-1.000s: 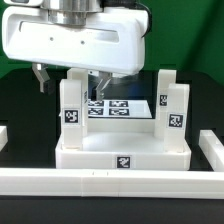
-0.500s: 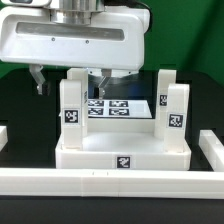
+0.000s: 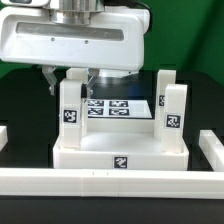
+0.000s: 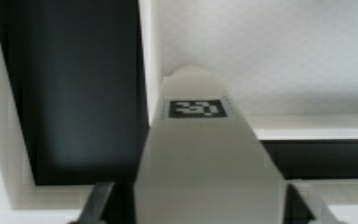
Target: Assemble desk
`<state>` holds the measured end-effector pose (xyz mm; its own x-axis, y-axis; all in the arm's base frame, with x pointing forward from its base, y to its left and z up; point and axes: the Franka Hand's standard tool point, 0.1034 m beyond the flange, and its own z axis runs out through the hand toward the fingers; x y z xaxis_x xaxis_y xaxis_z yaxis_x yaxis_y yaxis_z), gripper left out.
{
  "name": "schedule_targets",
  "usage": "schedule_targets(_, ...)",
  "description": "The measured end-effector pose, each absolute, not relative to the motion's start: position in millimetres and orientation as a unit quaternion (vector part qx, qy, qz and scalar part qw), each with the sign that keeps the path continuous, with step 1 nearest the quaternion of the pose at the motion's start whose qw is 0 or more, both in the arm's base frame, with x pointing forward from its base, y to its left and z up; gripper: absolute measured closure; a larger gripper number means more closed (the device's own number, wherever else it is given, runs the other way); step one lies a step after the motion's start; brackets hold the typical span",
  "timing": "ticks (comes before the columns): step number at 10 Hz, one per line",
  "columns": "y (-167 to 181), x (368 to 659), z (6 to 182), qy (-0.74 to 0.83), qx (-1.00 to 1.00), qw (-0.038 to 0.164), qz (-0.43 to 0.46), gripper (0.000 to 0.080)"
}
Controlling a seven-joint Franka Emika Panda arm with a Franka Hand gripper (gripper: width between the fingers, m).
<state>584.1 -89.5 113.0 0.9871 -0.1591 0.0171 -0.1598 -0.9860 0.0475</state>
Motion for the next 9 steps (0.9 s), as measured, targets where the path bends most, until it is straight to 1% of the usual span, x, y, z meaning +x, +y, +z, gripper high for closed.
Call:
schedule_targets(2, -90, 584, 112.9, -0.135, 0.991, 0.024, 0.008, 0.0510)
schedule_targets(5, -91, 585, 112.2, -0.274, 0.961, 0.014, 0.012, 0.0509)
schedule_targets(9, -101, 583, 110.5, -0.479, 0.877, -0.033, 0.011, 0.0509)
